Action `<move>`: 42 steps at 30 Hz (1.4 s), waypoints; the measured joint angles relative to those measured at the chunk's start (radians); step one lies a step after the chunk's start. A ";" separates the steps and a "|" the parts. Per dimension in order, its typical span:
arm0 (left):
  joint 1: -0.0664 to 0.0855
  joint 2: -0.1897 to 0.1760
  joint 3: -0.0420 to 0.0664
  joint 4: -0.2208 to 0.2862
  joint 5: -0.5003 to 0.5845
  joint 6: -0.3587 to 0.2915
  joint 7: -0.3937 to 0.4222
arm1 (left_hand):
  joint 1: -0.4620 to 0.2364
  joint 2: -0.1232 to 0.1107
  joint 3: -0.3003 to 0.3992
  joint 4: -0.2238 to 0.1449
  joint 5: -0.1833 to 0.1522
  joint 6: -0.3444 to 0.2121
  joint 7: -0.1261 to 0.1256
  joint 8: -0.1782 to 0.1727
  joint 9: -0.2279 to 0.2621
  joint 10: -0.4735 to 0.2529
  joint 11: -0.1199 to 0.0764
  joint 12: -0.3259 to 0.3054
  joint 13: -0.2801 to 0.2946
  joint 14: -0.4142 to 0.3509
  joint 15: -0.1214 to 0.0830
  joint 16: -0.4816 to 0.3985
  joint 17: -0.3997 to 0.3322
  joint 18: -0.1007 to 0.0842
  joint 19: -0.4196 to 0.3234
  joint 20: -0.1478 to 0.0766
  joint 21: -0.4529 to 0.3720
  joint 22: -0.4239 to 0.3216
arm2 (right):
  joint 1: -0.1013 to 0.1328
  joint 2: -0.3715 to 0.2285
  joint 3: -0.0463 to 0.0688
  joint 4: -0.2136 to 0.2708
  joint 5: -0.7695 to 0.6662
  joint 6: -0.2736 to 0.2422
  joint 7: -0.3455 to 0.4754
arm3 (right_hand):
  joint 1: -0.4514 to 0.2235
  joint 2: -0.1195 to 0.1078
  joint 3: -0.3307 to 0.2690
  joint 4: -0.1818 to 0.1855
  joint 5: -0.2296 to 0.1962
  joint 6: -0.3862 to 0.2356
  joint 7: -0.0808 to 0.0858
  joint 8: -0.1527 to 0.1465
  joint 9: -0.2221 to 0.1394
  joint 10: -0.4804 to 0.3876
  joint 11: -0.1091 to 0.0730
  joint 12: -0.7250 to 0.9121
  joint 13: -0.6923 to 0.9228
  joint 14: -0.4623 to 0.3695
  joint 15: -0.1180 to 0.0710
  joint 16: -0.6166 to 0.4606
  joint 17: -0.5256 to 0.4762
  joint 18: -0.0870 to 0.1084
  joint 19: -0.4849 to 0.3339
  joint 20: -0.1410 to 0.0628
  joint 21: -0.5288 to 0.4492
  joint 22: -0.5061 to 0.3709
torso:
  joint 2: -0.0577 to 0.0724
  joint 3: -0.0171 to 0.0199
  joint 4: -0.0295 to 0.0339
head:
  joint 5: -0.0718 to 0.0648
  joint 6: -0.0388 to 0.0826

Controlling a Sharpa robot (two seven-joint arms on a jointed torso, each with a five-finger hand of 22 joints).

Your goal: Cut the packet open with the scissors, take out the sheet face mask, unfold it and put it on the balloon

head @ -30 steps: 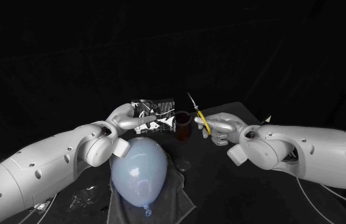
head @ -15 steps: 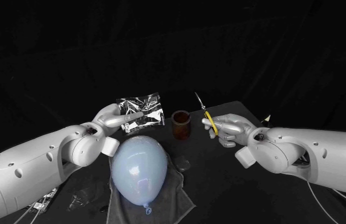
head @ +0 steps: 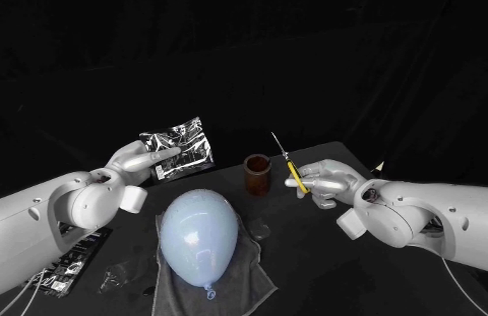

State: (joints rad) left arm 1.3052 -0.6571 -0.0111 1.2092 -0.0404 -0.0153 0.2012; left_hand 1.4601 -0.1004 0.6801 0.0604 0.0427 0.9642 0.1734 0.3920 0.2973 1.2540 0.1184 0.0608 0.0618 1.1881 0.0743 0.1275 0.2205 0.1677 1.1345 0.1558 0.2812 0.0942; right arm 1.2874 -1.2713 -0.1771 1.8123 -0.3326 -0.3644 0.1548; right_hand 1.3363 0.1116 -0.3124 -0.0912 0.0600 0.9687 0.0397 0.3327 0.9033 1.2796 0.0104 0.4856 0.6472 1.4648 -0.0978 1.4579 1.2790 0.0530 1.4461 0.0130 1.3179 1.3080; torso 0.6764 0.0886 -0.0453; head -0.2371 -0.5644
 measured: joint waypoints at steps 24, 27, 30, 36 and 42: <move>0.003 -0.130 -0.001 0.077 0.033 -0.006 -0.002 | -0.001 -0.002 0.000 0.000 0.004 0.000 0.000 0.001 0.000 0.000 0.000 0.000 0.000 0.000 0.000 0.000 0.001 -0.002 0.000 0.000 0.000 0.000 | 0.000 0.019 0.000 -0.018 -0.422 0.007 -0.120 | -0.125 -0.008 0.435 -0.052 0.025 0.035 0.040 -0.107 0.064 0.008 0.044 -0.092 0.032 0.000 0.025 -0.013 -0.002 0.000 -0.002 0.024 0.000 0.000 | 0.001 -0.0033 0.0000 | 0.015 -0.001; 0.003 -0.140 -0.001 0.084 0.033 -0.009 -0.001 | -0.003 -0.003 -0.002 -0.002 0.004 0.000 0.000 0.001 0.000 0.000 0.000 0.000 0.000 0.000 0.000 0.000 0.001 -0.002 0.000 0.000 0.000 0.000 | 0.000 0.032 0.000 -0.024 -0.448 0.013 -0.138 | -0.161 -0.041 0.553 -0.052 0.020 0.037 0.041 -0.109 0.080 0.012 0.048 -0.097 0.039 0.000 0.025 -0.013 -0.002 0.000 -0.002 0.024 -0.005 0.000 | 0.001 -0.0027 -0.0002 | 0.020 -0.001; 0.003 -0.146 -0.002 0.092 0.033 -0.013 -0.001 | -0.003 -0.003 -0.003 -0.003 0.004 -0.002 -0.002 0.001 0.000 0.000 0.000 0.000 0.000 0.000 0.000 0.000 0.001 -0.003 0.000 0.000 0.000 0.001 | 0.001 0.053 0.000 -0.032 -0.481 0.020 -0.159 | -0.185 -0.060 0.617 -0.050 0.019 0.037 0.041 -0.111 0.094 0.013 0.048 -0.099 0.045 0.000 0.025 -0.019 -0.009 0.000 -0.002 0.024 -0.013 0.000 | 0.001 -0.0020 -0.0004 | 0.027 -0.003; 0.002 -0.155 -0.003 0.106 0.033 -0.020 -0.001 | -0.003 -0.003 -0.003 -0.003 0.004 -0.002 -0.002 0.001 0.000 0.000 0.000 0.000 0.000 0.000 0.000 0.000 0.001 -0.005 0.000 0.000 0.004 0.001 | 0.001 0.091 0.000 -0.040 -0.564 0.022 -0.206 | -0.211 -0.086 0.713 -0.055 0.013 0.037 0.042 -0.111 0.115 0.016 0.051 -0.111 0.046 0.000 0.025 -0.025 -0.018 0.000 -0.005 0.027 -0.020 0.000 | 0.001 -0.0007 0.0000 | 0.038 -0.004; 0.001 -0.153 -0.004 0.111 0.033 -0.027 -0.001 | -0.003 -0.003 -0.003 -0.003 0.003 -0.002 -0.002 0.001 0.000 -0.001 0.001 0.000 0.000 0.000 0.000 0.000 0.002 -0.006 0.000 0.000 0.004 0.001 | 0.002 0.114 0.000 -0.049 -0.623 0.018 -0.240 | -0.228 -0.102 0.768 -0.059 -0.002 0.036 0.042 -0.114 0.133 0.018 0.053 -0.121 0.047 0.000 0.026 -0.027 -0.024 0.000 -0.005 0.027 -0.023 0.000 | 0.001 -0.0014 -0.0012 | 0.050 -0.004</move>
State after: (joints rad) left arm 1.3065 -0.8105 -0.0152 1.3199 -0.0072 -0.0425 0.1999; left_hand 1.4574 -0.1031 0.6774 0.0578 0.0461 0.9620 0.1712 0.3928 0.2973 1.2532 0.1192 0.0608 0.0618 1.1880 0.0743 0.1276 0.2222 0.1619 1.1345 0.1558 0.2856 0.0953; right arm 1.2895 -1.1570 -0.1771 1.7636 -0.9556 -0.3463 -0.0852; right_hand 1.1087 0.0092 0.4560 -0.1504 0.0576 1.0050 0.0814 0.2190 1.0361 1.2972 0.0629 0.3647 0.6937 1.4646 -0.0723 1.4310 1.2553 0.0525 1.4409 0.0400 1.2945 1.3076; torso 0.6773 0.0871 -0.0465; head -0.1868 -0.5684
